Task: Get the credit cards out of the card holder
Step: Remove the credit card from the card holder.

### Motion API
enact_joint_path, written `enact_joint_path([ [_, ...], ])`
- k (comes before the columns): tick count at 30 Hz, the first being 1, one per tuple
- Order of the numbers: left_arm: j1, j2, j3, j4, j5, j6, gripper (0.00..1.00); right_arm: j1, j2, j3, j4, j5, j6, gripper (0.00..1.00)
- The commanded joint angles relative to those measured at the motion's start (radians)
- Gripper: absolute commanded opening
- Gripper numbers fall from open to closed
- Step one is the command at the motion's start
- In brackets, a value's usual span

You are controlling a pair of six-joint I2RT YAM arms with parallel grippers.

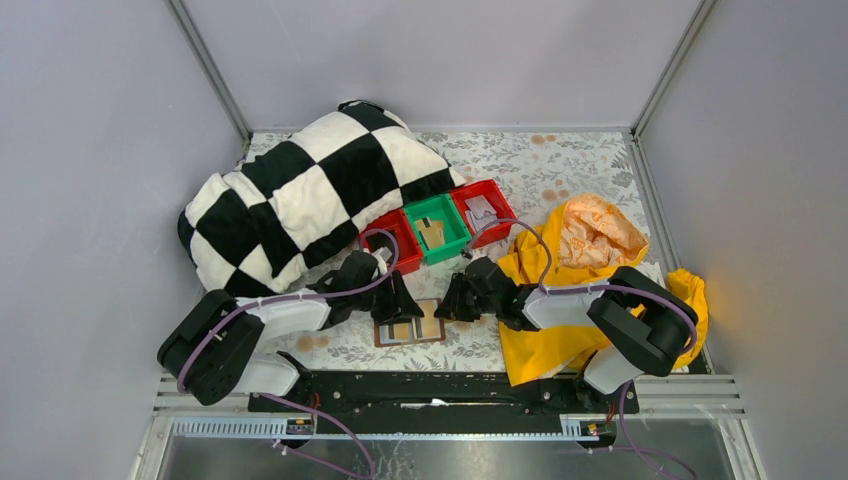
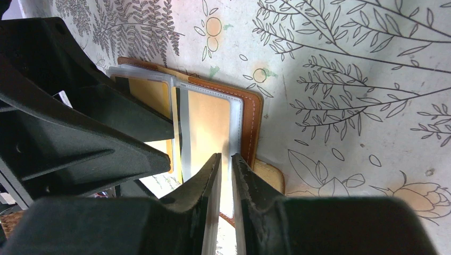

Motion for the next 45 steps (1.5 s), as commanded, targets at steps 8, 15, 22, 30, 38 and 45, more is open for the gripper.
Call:
enact_joint_path([
  [8,-0.003,0.048,-0.075,0.029,-0.072,0.0,0.43,0.008,0.007,-0.027,-0.076,0.03,-0.007,0.21],
  [15,-0.003,0.04,-0.081,0.067,-0.051,-0.017,0.34,0.008,0.008,-0.029,-0.074,0.03,-0.007,0.21],
  [22,-0.003,0.033,-0.087,0.074,-0.048,-0.028,0.15,0.007,0.014,-0.029,-0.07,0.028,-0.007,0.21],
  [30,-0.003,0.001,-0.081,0.023,-0.068,-0.016,0.0,0.008,0.028,-0.037,-0.057,0.024,-0.001,0.21],
  [38,-0.002,-0.074,-0.078,-0.063,-0.092,-0.002,0.0,0.008,0.031,-0.042,-0.054,0.026,0.001,0.21],
  [45,-0.001,-0.118,-0.084,-0.1,-0.095,0.0,0.0,0.008,0.033,-0.041,-0.051,0.022,0.001,0.2],
])
